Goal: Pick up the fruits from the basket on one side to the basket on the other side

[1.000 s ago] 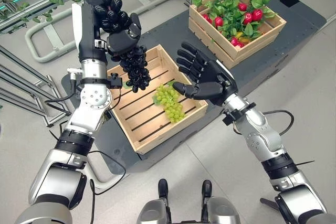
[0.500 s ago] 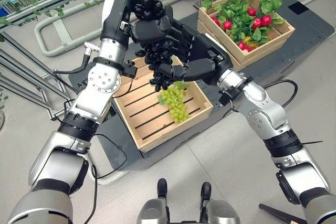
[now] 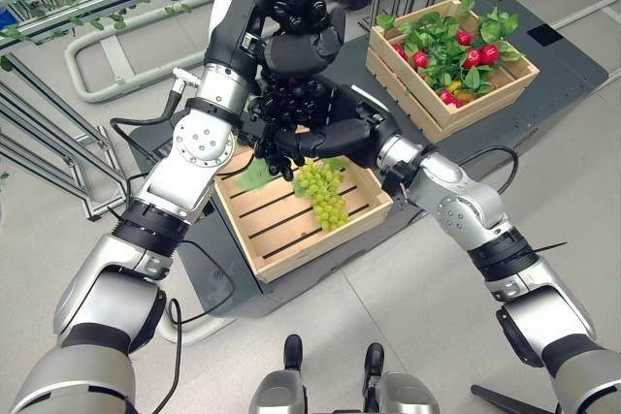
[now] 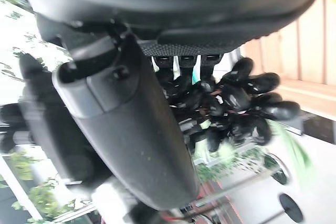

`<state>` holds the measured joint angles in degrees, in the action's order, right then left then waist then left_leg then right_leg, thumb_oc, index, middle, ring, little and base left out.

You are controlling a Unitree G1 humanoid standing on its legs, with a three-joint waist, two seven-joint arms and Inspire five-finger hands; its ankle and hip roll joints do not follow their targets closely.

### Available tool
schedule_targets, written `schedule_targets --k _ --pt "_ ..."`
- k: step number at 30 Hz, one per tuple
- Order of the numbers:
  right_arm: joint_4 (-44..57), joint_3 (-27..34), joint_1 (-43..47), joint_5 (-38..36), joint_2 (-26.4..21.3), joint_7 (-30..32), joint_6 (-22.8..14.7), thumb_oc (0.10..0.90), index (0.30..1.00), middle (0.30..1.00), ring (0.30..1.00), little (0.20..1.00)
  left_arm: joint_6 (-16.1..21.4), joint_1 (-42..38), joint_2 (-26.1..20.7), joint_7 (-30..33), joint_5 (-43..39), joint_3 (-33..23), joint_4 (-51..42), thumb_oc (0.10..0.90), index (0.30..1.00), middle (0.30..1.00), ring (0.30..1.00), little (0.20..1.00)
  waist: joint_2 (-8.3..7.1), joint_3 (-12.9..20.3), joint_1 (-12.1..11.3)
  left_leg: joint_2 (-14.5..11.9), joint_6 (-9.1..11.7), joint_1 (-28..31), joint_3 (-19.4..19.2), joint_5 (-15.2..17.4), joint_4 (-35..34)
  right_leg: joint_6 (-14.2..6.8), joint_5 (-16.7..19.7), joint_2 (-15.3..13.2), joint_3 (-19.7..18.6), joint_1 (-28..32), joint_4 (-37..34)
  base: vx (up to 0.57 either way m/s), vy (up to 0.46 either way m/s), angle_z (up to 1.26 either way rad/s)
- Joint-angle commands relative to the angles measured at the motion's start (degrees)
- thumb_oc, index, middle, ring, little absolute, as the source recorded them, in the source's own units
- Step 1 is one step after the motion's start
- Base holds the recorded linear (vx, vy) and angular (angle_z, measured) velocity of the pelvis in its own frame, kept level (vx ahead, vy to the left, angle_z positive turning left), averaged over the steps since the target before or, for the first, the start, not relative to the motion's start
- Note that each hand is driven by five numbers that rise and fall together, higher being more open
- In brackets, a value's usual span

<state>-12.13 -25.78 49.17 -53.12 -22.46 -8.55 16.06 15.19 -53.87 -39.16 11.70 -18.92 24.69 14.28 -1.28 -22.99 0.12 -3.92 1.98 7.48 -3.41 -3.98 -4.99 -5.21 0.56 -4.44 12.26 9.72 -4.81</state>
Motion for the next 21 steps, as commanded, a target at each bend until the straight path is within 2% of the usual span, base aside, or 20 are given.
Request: schedule_targets --k 1,6,9,17,21 --pt "-5.71 -2.52 -2.11 -8.03 6.53 2.41 -4.15 0.8 0.9 0.9 0.9 0.9 6.01 -4.57 6.37 0.66 -2.67 2.3 2.08 0.4 0.3 0.3 0.3 0.3 0.53 22.13 -0.85 -0.29 2.2 -0.93 0.79 2.55 -0.01 -0.42 1.95 -3.73 -0.68 -0.89 -0.19 0.01 -0.001 0.04" --pt "-8.08 -1.36 -1.36 -13.82 8.39 7.63 -6.08 0.8 0.9 0.9 0.9 0.9 5.7 -4.92 6.88 -0.51 -2.69 2.78 1.31 0.4 0.3 0.3 0.3 0.3 0.66 22.3 -1.05 -0.39 2.22 -0.74 0.75 2.72 -0.01 -0.43 1.9 -3.81 -0.64 -0.78 -0.19 0.01 0.001 0.02" --pt "-9.17 -0.22 -1.1 -16.58 9.87 8.11 -7.97 0.8 0.9 0.9 0.9 0.9 5.03 -4.99 7.07 -1.73 -3.4 3.02 1.13 0.4 0.3 0.3 0.3 0.3 0.79 22.44 -1.27 -0.39 2.18 -0.64 0.87 2.83 -0.01 -0.42 1.91 -3.81 -0.65 -0.73 -0.19 0.0 0.0 0.0" --pt "-6.06 2.79 -0.27 -16.55 9.91 8.34 -14.75 0.8 0.9 0.9 0.9 0.9 3.04 -2.92 6.75 -3.9 -4.32 2.67 2.44 0.4 0.3 0.3 0.3 0.3 0.85 22.49 -1.54 -0.3 1.98 -0.36 1.47 3.13 -0.01 -0.47 1.88 -3.72 -0.88 -0.61 -0.19 0.0 0.0 0.0" --pt "-2.57 4.53 -1.03 -16.12 8.88 9.09 -16.71 0.8 0.9 0.9 0.9 0.9 2.75 -1.07 6.2 -4.48 -4.46 1.84 4.08 0.4 0.3 0.3 0.3 0.3 0.8 22.52 -1.28 -0.26 1.86 -0.27 1.48 3.17 -0.01 -0.5 1.9 -3.67 -1.22 -0.63 -0.19 0.0 0.0 0.0"
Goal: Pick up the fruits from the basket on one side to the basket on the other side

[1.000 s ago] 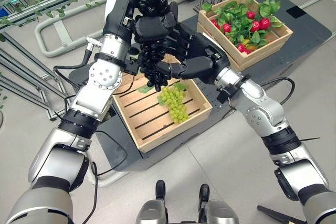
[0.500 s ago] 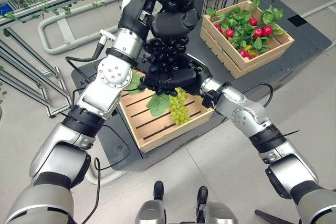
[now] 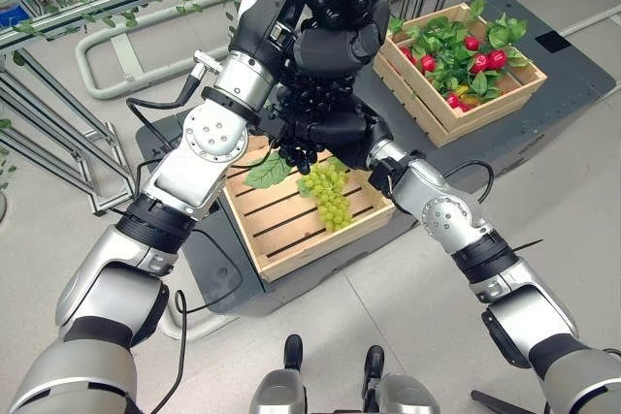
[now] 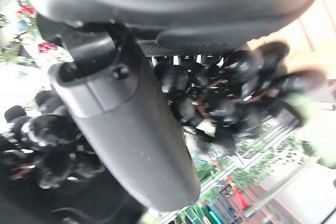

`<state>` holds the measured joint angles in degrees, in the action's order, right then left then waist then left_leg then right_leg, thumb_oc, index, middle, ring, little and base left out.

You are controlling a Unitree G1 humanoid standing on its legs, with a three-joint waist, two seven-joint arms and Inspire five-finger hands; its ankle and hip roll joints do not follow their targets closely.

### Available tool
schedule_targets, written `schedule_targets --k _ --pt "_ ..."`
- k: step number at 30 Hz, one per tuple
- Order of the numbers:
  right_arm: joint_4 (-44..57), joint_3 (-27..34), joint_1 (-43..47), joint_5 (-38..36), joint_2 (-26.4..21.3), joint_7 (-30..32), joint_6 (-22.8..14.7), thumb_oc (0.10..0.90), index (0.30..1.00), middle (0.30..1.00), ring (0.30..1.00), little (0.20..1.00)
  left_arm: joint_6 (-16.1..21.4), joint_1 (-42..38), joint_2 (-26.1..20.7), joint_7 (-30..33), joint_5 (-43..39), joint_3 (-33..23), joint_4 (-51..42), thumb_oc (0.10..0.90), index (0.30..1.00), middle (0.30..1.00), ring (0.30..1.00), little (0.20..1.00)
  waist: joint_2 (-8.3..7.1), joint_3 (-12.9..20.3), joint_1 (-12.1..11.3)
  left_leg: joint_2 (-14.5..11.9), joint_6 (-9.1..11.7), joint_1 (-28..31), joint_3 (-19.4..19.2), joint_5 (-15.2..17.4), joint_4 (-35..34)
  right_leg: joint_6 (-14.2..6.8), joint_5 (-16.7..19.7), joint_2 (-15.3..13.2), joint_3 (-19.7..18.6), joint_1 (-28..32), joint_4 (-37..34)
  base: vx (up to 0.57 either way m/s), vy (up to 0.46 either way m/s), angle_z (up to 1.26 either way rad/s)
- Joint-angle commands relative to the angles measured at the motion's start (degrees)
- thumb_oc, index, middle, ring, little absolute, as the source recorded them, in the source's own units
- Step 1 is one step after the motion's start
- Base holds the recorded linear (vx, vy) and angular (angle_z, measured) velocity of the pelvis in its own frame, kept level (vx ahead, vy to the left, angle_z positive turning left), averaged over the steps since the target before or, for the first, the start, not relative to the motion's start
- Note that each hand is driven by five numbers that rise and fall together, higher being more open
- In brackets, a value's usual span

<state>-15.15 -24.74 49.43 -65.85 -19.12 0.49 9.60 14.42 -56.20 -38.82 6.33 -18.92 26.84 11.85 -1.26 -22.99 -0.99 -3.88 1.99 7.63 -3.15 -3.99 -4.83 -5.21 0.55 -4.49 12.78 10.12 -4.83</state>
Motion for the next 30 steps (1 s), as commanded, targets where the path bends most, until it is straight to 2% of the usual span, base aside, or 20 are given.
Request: schedule_targets --k 1,6,7,8,15,30 --pt "1.21 3.93 -1.46 -3.34 5.26 0.06 -10.86 0.8 0.9 0.9 0.9 0.9 3.35 1.72 5.73 0.85 -4.48 -0.61 7.03 0.4 0.3 0.3 0.3 0.3 0.75 22.54 -0.12 -0.28 1.82 -0.4 1.25 3.21 -0.17 -0.51 1.93 -3.6 -1.81 -1.07 -0.17 0.0 0.0 0.0" --pt "3.79 5.53 -1.52 -3.5 4.77 -0.71 -13.56 0.8 0.9 0.9 0.9 0.9 4.25 2.88 5.51 2.31 -3.57 -1.26 12.23 0.4 0.3 0.3 0.3 0.3 0.64 22.6 0.32 -0.34 1.73 -0.21 0.9 3.28 -0.17 -0.55 1.96 -3.44 -2.26 -1.14 -0.17 0.0 0.0 0.0" --pt "4.43 6.04 -1.94 -3.61 4.89 -2.17 -15.31 0.5 0.451 0.451 0.451 0.451 5.07 3.53 5.67 3.36 -3.96 -2.07 14.05 0.4 0.3 0.3 0.3 0.3 0.62 22.62 0.46 -0.43 1.7 -0.18 0.86 3.3 -0.17 -0.55 1.95 -3.37 -2.42 -1.21 -0.17 0.0 -0.005 -0.03" --pt "4.75 6.26 -2.23 -3.68 4.97 -3.02 -16.22 0.4 0.3 0.3 0.3 0.3 5.57 3.92 5.95 3.97 -3.51 -2.44 15.08 0.4 0.3 0.3 0.3 0.3 0.64 22.64 0.53 -0.52 1.73 -0.17 0.82 3.29 -0.17 -0.54 1.95 -3.35 -2.44 -1.22 -0.17 0.0 0.0 0.0" --pt "5.72 6.92 -3.38 -2.6 6.4 -4.4 -18.15 0.4 0.3 0.3 0.3 0.3 6.58 5.27 8.13 7.37 -2.71 -4.25 19.05 0.4 0.3 0.3 0.3 0.3 0.59 22.74 0.81 -0.9 1.8 -0.14 0.63 3.18 -0.17 -0.53 1.9 -3.2 -2.63 -1.29 -0.17 0.0 -0.003 -0.01" --pt "2.62 7.39 -3.7 -3.66 6.4 -4.16 -14.93 0.4 0.3 0.3 0.3 0.3 8.45 4.64 9.46 9.06 -3.0 -5.38 18.61 0.4 0.3 0.3 0.3 0.3 0.35 22.7 1.04 -1.18 2.0 -0.04 0.6 3.17 -0.17 -0.32 1.9 -3.01 -2.79 -1.32 -0.17 0.0 0.0 0.0"
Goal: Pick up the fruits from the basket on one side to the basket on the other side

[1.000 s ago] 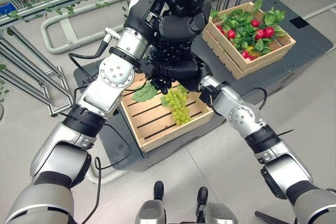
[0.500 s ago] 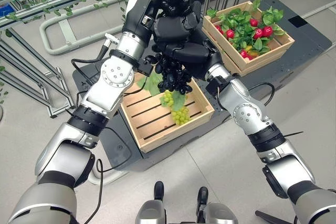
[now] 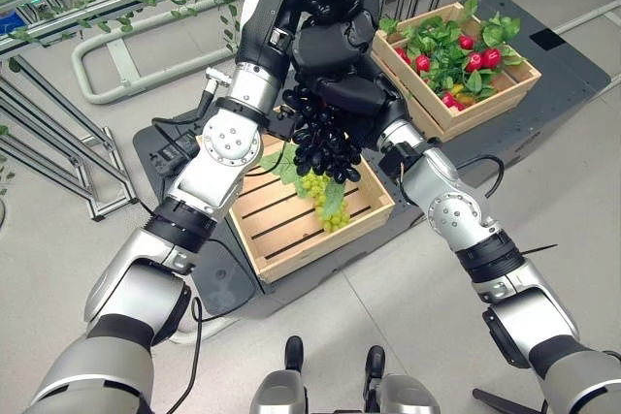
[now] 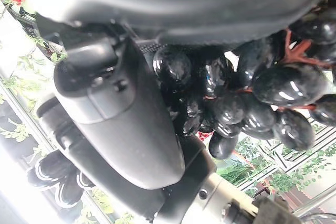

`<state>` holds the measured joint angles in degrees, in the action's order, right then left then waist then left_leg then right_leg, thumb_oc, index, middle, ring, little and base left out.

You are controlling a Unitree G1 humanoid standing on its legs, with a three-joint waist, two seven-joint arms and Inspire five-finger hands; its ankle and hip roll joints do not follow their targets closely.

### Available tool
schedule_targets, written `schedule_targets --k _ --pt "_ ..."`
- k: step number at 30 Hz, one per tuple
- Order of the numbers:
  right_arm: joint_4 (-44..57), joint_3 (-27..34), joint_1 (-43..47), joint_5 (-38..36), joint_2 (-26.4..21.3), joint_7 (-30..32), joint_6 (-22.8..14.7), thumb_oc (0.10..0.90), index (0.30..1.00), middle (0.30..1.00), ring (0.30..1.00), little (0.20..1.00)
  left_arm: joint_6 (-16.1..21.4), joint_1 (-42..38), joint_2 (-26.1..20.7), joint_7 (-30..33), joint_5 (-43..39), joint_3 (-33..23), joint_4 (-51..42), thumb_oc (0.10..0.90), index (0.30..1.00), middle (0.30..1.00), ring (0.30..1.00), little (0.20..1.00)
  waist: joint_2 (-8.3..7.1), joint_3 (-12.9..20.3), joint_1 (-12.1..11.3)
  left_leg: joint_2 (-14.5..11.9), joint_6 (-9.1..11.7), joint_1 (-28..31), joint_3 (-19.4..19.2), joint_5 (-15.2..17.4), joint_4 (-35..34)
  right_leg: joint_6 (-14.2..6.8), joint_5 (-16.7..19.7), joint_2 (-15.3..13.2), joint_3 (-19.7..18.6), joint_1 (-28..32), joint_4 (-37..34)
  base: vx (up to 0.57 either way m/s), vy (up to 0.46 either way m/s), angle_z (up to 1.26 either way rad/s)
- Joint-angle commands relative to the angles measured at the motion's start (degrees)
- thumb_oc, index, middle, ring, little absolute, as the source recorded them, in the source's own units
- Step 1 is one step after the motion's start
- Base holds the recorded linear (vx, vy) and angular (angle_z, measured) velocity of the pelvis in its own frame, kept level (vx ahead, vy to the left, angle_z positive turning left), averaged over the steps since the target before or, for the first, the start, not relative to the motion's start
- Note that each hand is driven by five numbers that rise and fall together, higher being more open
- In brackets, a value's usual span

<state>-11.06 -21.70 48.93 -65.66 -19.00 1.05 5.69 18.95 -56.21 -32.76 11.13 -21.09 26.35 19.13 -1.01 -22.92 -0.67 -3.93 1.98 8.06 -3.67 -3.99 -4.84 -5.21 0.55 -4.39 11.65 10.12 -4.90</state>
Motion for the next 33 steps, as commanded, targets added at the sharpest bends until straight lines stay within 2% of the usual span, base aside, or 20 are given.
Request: schedule_targets --k 1,2,3,4,5,11,22,27,33 --pt "-1.56 4.33 -3.13 -3.7 6.31 -4.68 -10.93 0.4 0.3 0.3 0.3 0.3 3.81 4.51 3.41 4.25 -0.88 -4.85 11.11 0.4 0.3 0.3 0.3 0.3 0.11 22.62 0.72 -1.13 2.02 -0.44 1.12 3.16 -0.16 -0.31 1.88 -3.11 -1.66 -1.28 -0.1 0.0 0.0 0.0" --pt "-1.68 4.29 -3.05 -3.6 6.31 -4.67 -10.9 0.4 0.3 0.3 0.3 0.3 3.74 4.4 3.47 4.22 -0.86 -4.81 11.0 0.4 0.3 0.3 0.3 0.3 0.11 22.6 0.72 -1.13 2.02 -0.42 1.13 3.18 -0.16 -0.3 1.85 -3.11 -1.63 -1.24 -0.1 0.0 0.0 0.0" --pt "-1.98 4.23 -2.88 -3.54 6.22 -4.69 -10.88 0.4 0.3 0.3 0.3 0.3 3.6 4.2 3.49 4.35 -0.99 -4.69 10.8 0.497 0.446 0.446 0.446 0.446 0.12 22.59 0.7 -1.12 2.03 -0.41 1.19 3.23 -0.16 -0.28 1.8 -3.12 -1.59 -1.2 -0.1 0.0 0.0 0.0" --pt "-2.09 4.22 -2.79 -3.51 6.16 -4.7 -10.87 0.4 0.3 0.3 0.3 0.3 3.53 4.13 3.47 4.36 -1.21 -4.63 10.72 0.733 0.799 0.799 0.799 0.799 0.13 22.57 0.68 -1.11 2.02 -0.41 1.21 3.24 -0.16 -0.28 1.78 -3.12 -1.59 -1.18 -0.1 0.0 0.0 0.0" --pt "-2.28 4.14 -2.67 -3.11 6.24 -4.7 -10.89 0.4 0.3 0.3 0.3 0.3 3.11 4.12 3.49 3.46 -2.28 -4.75 10.19 0.8 0.9 0.9 0.9 0.9 0.12 22.59 0.65 -1.09 2.02 -0.38 1.35 3.33 -0.16 -0.29 1.76 -3.16 -1.63 -1.17 -0.1 0.0 0.0 0.0" --pt "-2.85 4.25 -2.37 -1.39 6.04 -4.08 -10.63 0.4 0.3 0.3 0.3 0.3 2.85 4.2 3.72 2.19 -5.53 -5.27 9.55 0.8 0.9 0.9 0.9 0.9 0.12 22.65 0.57 -1.04 1.97 -0.37 1.44 3.4 -0.16 -0.31 1.74 -3.16 -1.61 -1.13 -0.1 0.0 0.0 0.0" --pt "-5.13 5.52 -3.1 6.58 3.03 -1.58 -11.09 0.4 0.3 0.3 0.3 0.3 0.64 6.98 5.94 -1.63 -19.4 -9.73 8.14 0.8 0.9 0.9 0.9 0.9 0.04 22.51 0.72 -1.06 2.01 -0.32 1.68 3.4 -0.16 -0.25 1.8 -3.05 -1.74 -1.13 -0.1 0.0 0.0 0.0" --pt "-5.51 6.65 -3.65 7.15 1.56 -1.35 -10.76 0.4 0.3 0.3 0.3 0.3 1.33 8.32 6.26 -2.75 -22.39 -11.84 8.78 0.8 0.9 0.9 0.9 0.9 0.09 22.53 0.9 -1.14 2.05 -0.16 1.62 3.46 -0.16 -0.25 1.76 -3.0 -1.85 -1.06 -0.1 0.0 0.0 0.0" --pt "-6.11 9.15 -5.96 7.36 0.08 -0.78 -11.84 0.4 0.3 0.3 0.3 0.3 5.14 11.07 7.01 -5.69 -28.53 -14.93 7.1 0.8 0.9 0.9 0.9 0.9 -0.05 22.49 1.06 -1.2 2.04 0.03 1.6 3.7 -0.16 -0.3 1.76 -3.0 -2.09 -1.04 -0.1 0.0 0.0 0.0"
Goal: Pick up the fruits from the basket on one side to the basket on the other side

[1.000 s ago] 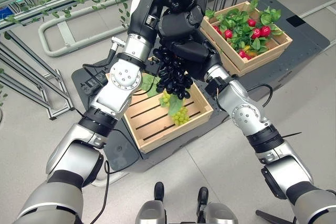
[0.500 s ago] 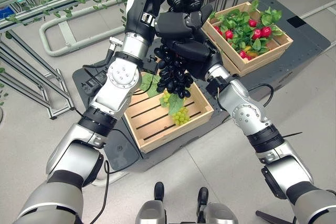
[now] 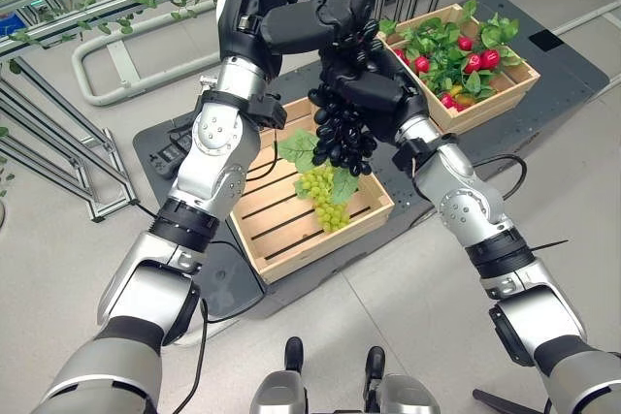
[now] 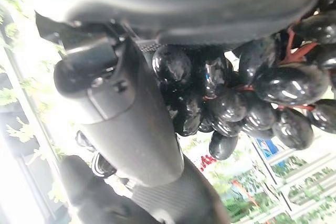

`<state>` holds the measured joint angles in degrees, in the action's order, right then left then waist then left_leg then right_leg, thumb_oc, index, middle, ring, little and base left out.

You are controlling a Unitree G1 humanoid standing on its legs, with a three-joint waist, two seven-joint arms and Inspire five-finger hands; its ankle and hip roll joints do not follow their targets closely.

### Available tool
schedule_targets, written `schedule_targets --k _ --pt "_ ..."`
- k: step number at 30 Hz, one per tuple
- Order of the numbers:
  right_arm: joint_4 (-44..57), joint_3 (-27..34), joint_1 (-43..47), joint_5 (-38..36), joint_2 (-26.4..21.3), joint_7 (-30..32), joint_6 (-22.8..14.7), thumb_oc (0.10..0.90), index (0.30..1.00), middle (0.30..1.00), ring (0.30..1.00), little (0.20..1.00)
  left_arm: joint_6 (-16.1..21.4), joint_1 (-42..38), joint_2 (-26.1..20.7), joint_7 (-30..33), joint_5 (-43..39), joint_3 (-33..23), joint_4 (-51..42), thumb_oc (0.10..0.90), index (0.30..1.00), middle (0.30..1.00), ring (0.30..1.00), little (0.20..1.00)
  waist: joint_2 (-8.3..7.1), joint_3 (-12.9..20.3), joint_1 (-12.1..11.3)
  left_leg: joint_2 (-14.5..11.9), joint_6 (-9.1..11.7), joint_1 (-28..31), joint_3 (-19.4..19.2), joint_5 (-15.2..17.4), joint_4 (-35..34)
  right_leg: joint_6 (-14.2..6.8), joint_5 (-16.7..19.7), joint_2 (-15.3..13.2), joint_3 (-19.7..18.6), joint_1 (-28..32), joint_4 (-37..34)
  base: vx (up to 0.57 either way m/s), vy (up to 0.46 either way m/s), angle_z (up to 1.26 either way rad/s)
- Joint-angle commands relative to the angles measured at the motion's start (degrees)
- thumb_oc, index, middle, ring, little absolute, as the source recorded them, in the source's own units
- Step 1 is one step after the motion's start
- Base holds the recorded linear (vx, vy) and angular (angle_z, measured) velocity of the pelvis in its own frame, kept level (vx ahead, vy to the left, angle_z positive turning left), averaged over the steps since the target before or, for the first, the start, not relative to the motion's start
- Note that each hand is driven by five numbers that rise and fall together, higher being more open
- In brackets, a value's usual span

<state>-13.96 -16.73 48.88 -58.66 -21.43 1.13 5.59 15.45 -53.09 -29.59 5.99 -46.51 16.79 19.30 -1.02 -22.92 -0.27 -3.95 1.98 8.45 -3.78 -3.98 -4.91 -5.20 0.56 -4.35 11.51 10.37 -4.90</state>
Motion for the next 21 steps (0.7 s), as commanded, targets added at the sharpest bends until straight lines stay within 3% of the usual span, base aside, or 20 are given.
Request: schedule_targets --k 1,6,13,19,21 --pt "-3.19 4.78 -6.78 0.37 2.3 -0.91 -11.97 0.4 0.3 0.3 0.3 0.3 10.4 8.66 4.24 -0.13 -3.48 -6.26 6.32 0.8 0.9 0.9 0.9 0.9 -0.12 22.46 0.78 -1.24 2.09 -0.29 1.59 3.71 -0.09 -0.34 1.83 -3.06 -2.02 -1.32 -0.1 0.0 0.0 0.0" --pt "-3.35 6.56 -8.75 0.79 1.73 -1.03 -12.3 0.4 0.3 0.3 0.3 0.3 14.54 10.33 4.77 2.11 -3.3 -8.73 6.04 0.8 0.9 0.9 0.9 0.9 -0.34 22.56 1.1 -1.35 2.11 -0.12 1.28 3.76 -0.09 -0.29 1.91 -2.89 -2.31 -1.38 -0.1 0.0 -0.004 -0.01" --pt "-3.35 7.75 -10.76 0.54 1.07 -0.99 -11.82 0.4 0.3 0.3 0.3 0.3 16.27 11.28 5.05 8.14 0.7 -11.13 7.13 0.8 0.9 0.9 0.9 0.9 -0.5 22.58 1.89 -1.64 2.13 0.05 0.7 3.75 -0.09 -0.21 2.05 -2.65 -3.01 -1.69 -0.1 0.01 -0.012 -0.06" --pt "-2.35 9.12 -13.74 0.87 1.02 -1.99 -12.34 0.4 0.3 0.3 0.3 0.3 14.05 12.84 5.68 6.53 5.03 -10.66 7.3 0.8 0.9 0.9 0.9 0.9 -0.52 22.32 2.67 -1.95 2.21 0.23 -0.02 3.64 -0.09 -0.39 2.37 -2.6 -3.53 -1.96 -0.1 0.01 -0.017 -0.04" --pt "-0.95 10.06 -16.17 2.66 1.1 -2.4 -13.13 0.4 0.3 0.3 0.3 0.3 11.79 14.84 5.59 2.85 7.72 -9.17 6.72 0.8 0.9 0.9 0.9 0.9 -0.62 22.09 3.04 -2.09 2.17 0.32 -0.42 3.65 -0.09 -0.49 2.59 -2.53 -3.89 -2.18 -0.1 -0.01 -0.038 -0.05"
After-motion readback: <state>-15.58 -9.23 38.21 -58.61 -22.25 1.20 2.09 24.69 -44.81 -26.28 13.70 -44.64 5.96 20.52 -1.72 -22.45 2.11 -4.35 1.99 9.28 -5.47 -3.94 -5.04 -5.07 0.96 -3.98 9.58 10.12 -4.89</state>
